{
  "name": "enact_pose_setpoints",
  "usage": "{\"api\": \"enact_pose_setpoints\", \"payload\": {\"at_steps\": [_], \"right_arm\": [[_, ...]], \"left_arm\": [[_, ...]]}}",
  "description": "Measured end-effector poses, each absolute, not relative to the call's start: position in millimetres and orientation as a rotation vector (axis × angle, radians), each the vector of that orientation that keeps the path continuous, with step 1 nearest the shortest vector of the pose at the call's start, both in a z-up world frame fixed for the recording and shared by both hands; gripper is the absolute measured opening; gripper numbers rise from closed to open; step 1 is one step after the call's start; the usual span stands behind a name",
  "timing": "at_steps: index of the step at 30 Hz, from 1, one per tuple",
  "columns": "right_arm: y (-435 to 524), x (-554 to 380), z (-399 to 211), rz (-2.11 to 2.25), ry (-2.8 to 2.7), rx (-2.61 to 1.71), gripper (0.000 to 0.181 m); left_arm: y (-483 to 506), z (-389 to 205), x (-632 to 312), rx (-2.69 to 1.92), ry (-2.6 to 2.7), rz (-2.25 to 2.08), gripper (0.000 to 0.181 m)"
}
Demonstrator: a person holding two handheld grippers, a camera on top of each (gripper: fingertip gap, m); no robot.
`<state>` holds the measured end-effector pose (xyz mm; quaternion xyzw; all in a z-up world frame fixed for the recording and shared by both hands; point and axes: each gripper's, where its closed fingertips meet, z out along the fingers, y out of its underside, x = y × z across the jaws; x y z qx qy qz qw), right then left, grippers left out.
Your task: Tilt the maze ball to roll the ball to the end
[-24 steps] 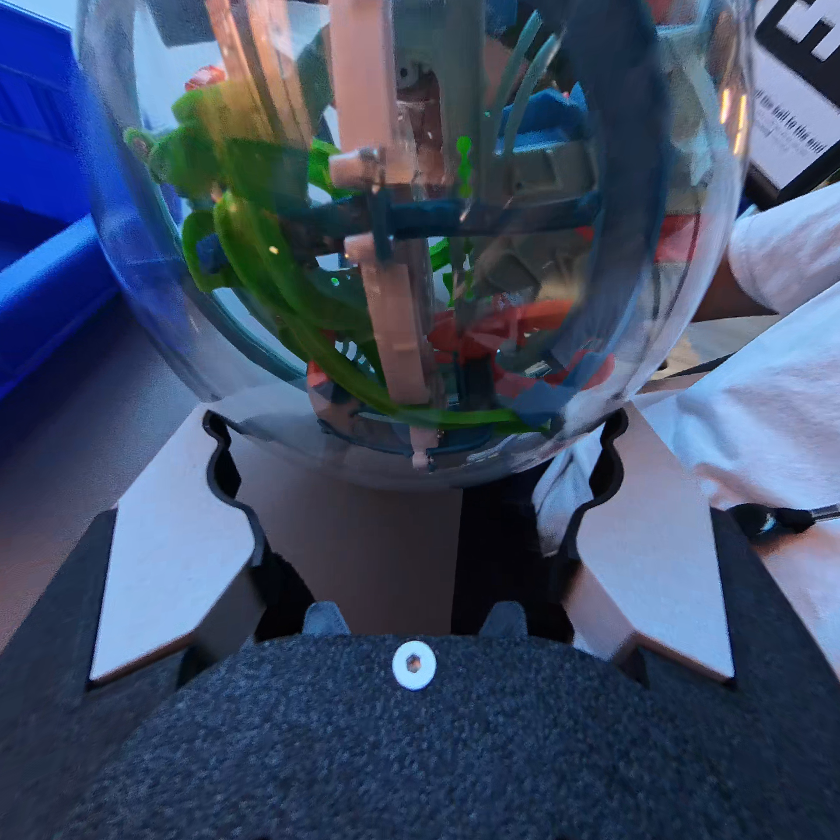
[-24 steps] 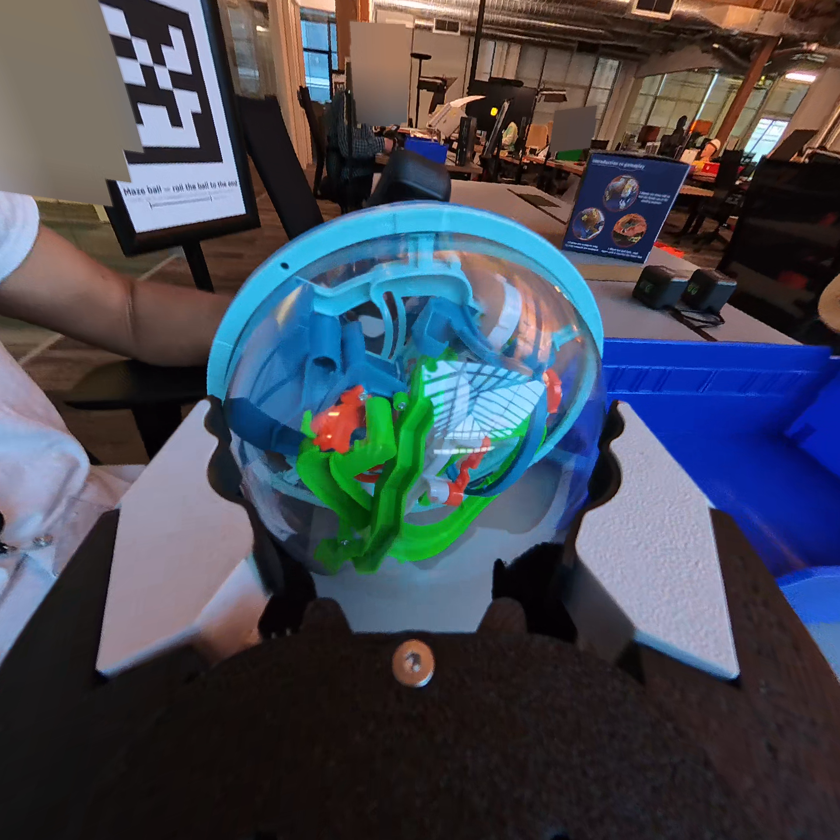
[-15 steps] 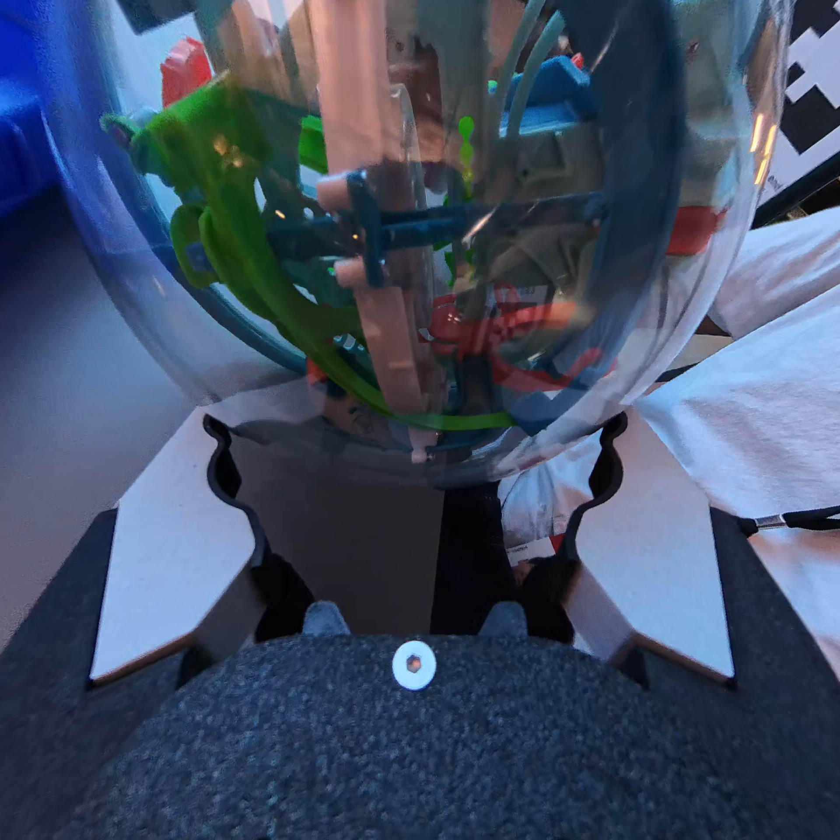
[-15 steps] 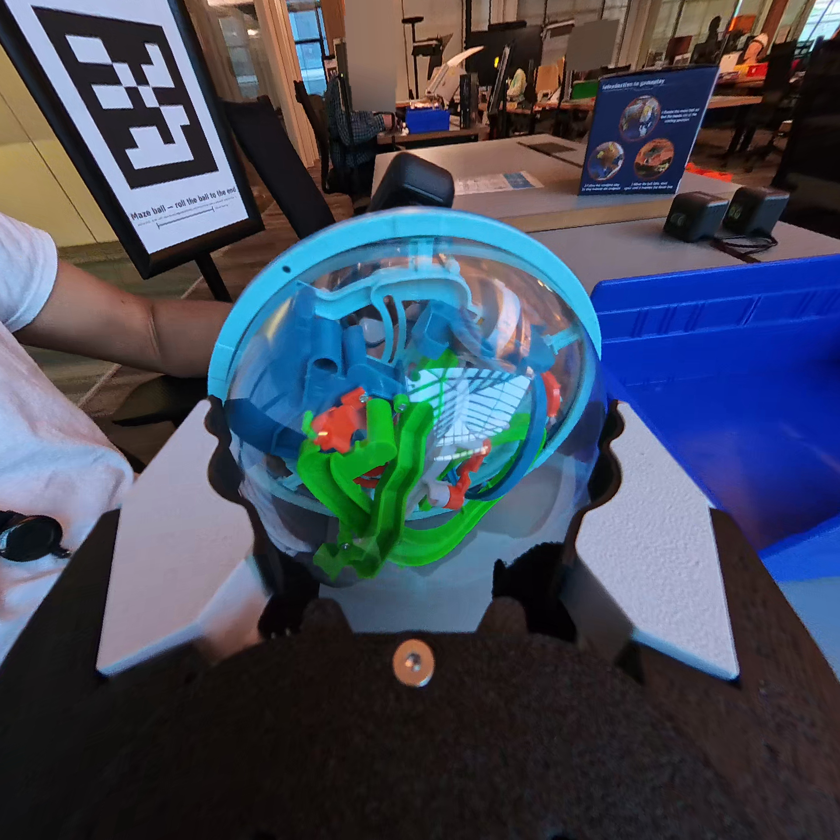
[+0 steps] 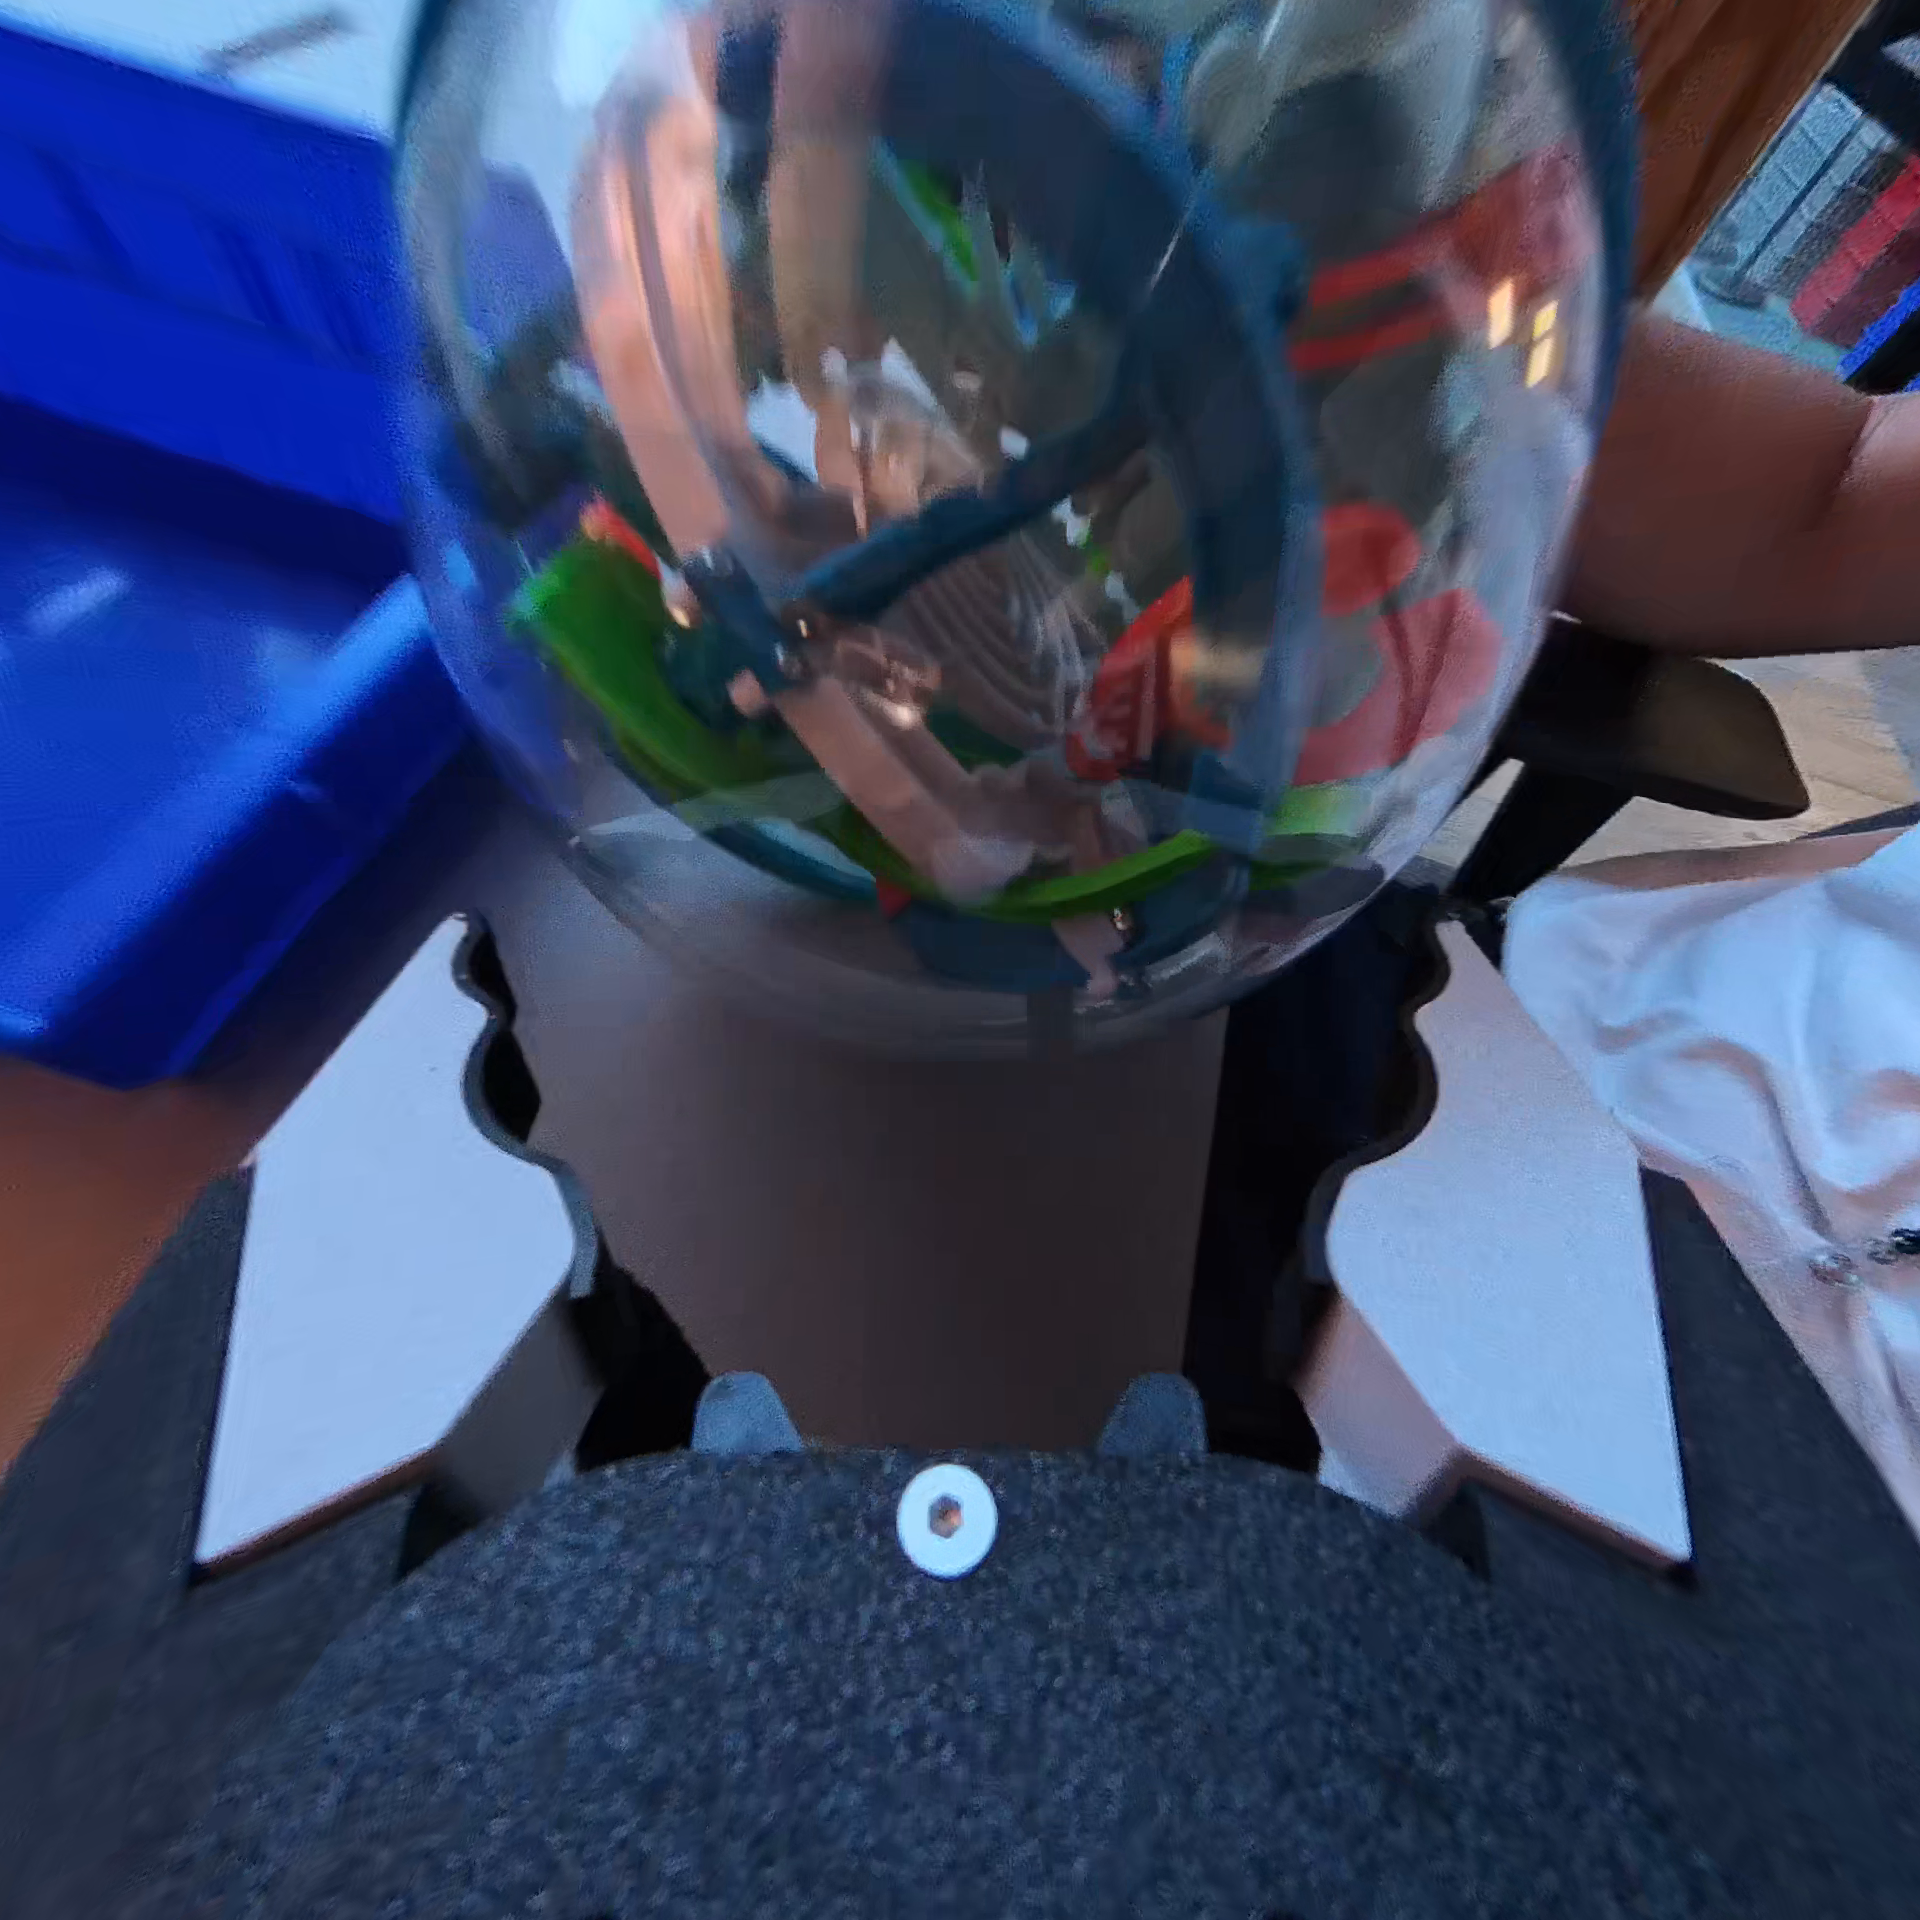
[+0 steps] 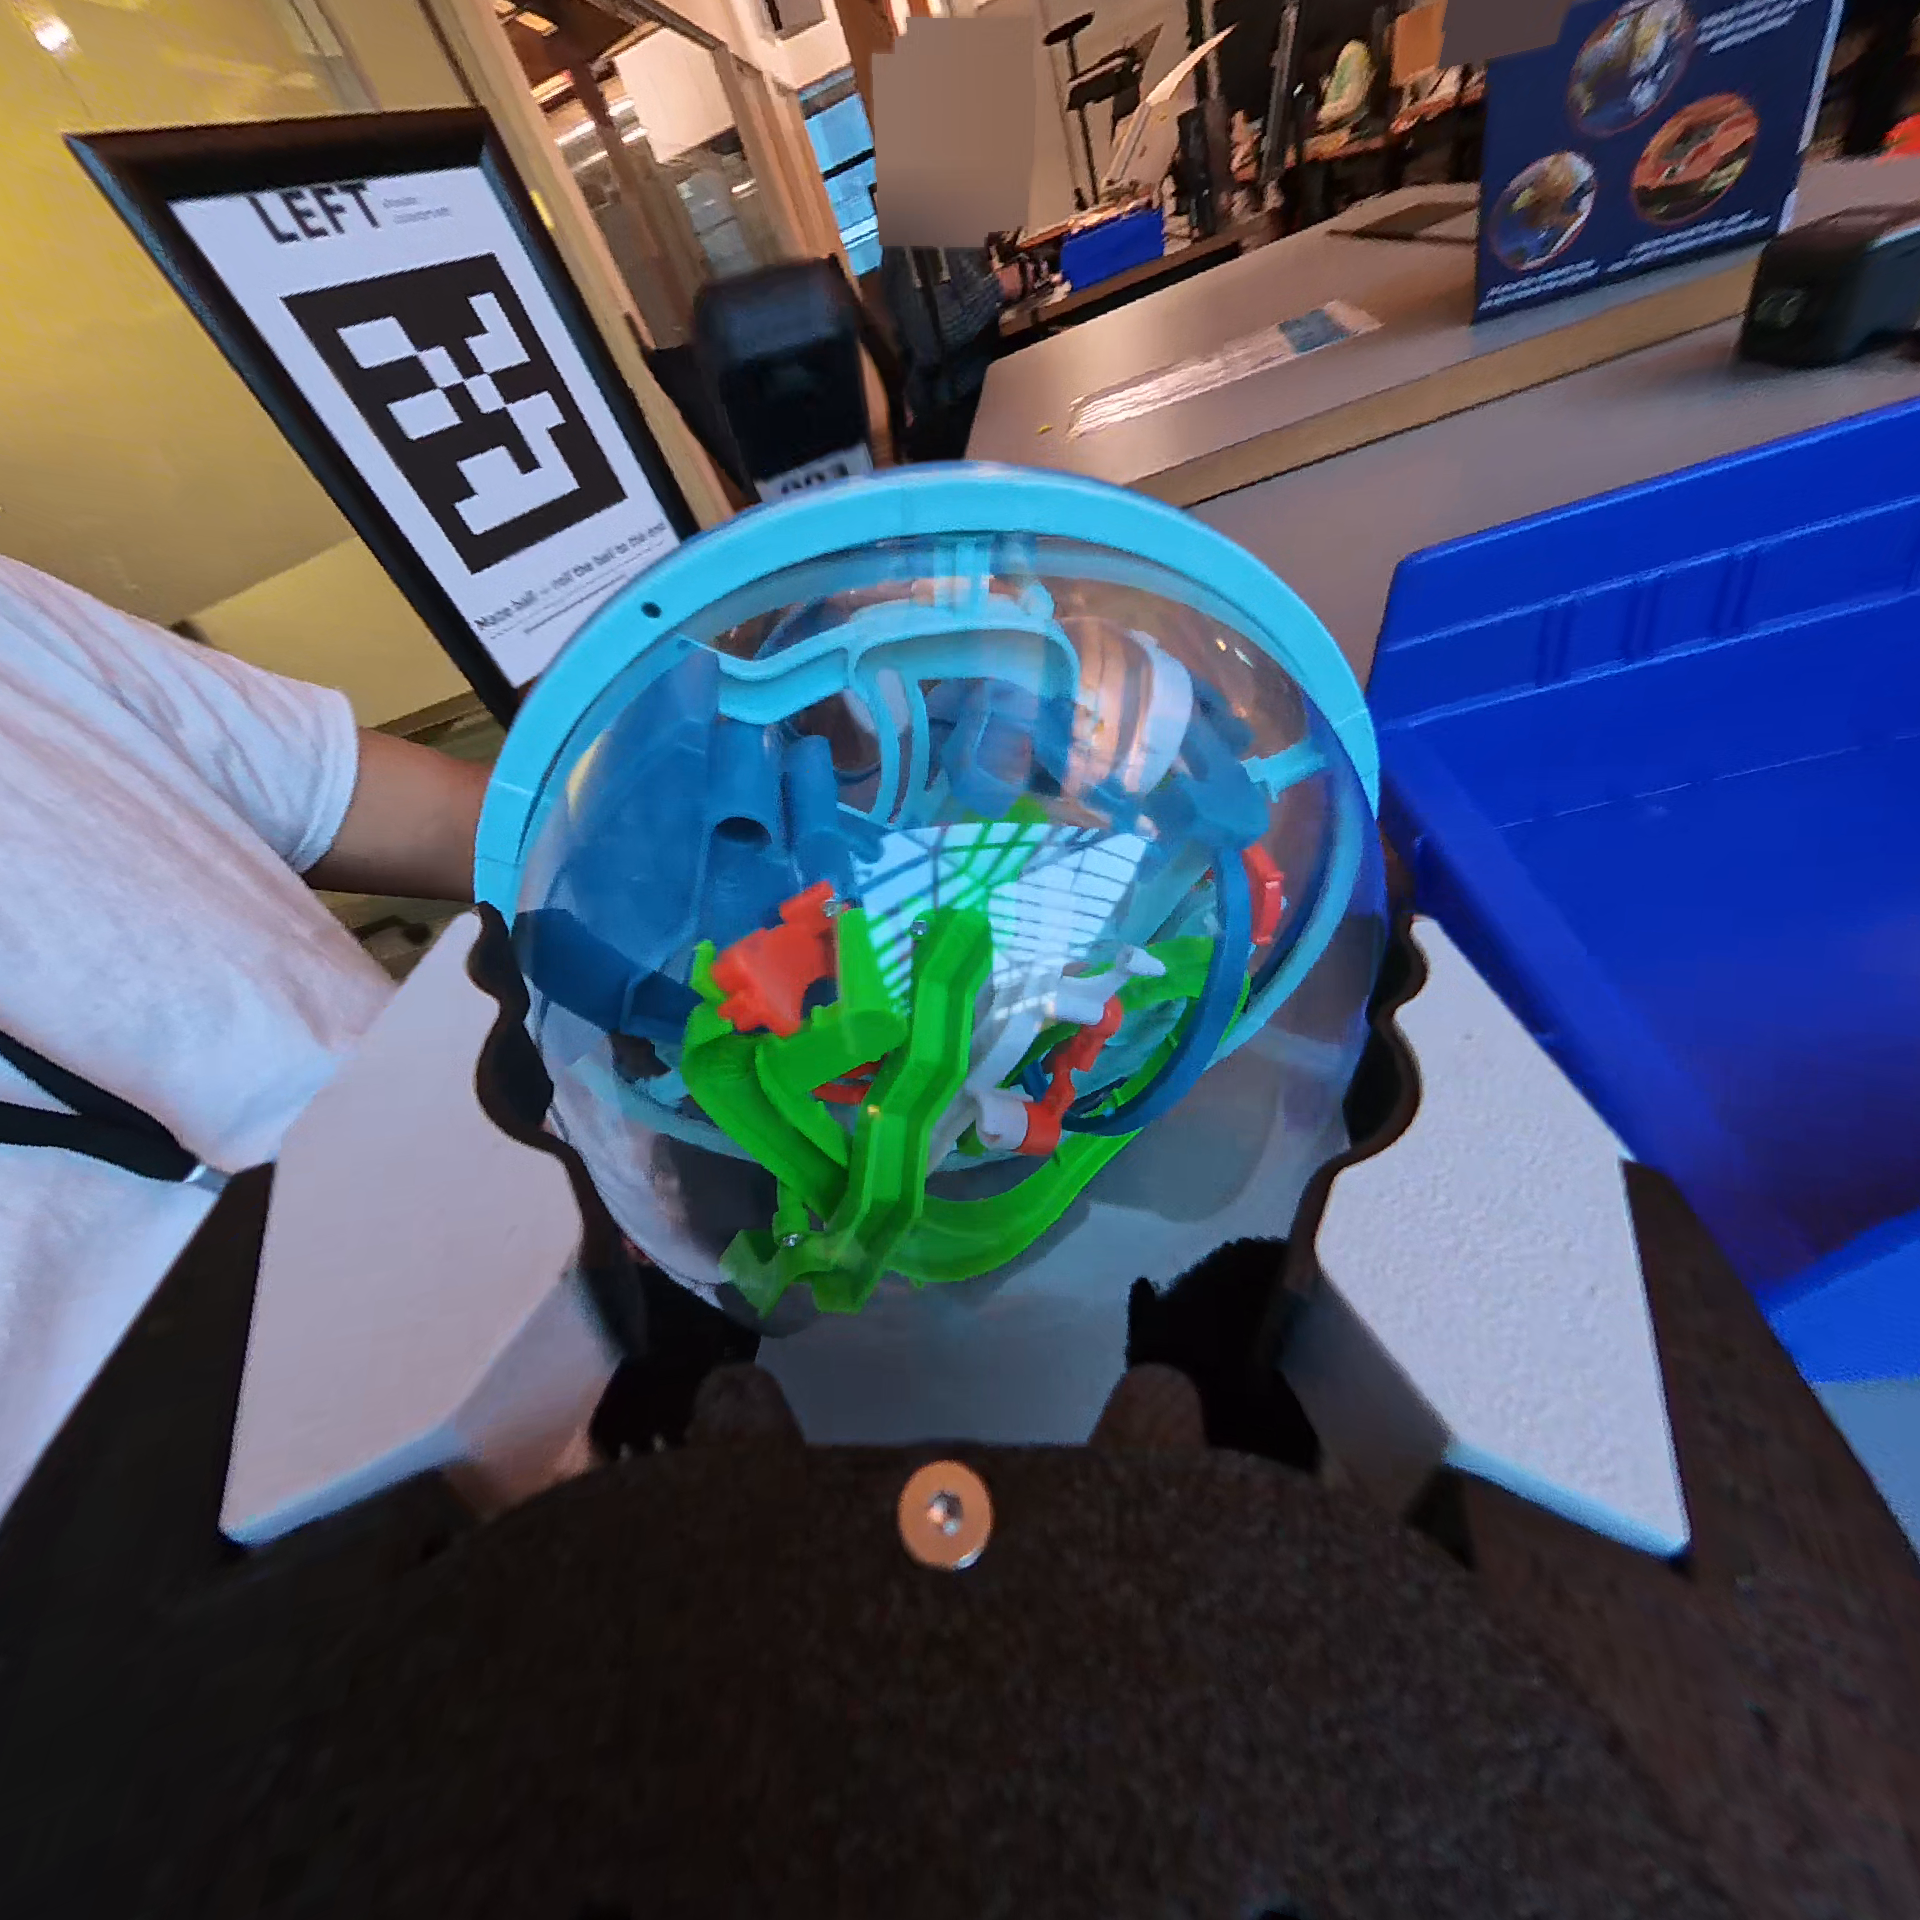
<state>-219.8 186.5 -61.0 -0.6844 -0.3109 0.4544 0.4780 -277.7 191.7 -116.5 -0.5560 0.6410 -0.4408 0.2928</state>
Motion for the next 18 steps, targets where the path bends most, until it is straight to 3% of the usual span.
{"api": "enact_pose_setpoints", "payload": {"at_steps": [6,12,18], "right_arm": [[196.9,-230.0,-60.4,1.218,-0.842,-1.690,0.154],[209.7,-247.1,-45.5,1.213,-0.891,-1.613,0.148],[210.4,-210.5,-35.3,0.920,-0.783,-1.537,0.146]], "left_arm": [[202.3,-69.3,-279.0,-1.259,1.754,-1.197,0.159],[205.0,-87.5,-280.2,-1.331,1.864,-1.223,0.156],[214.0,-90.3,-284.0,-1.434,1.747,-1.303,0.155]]}}
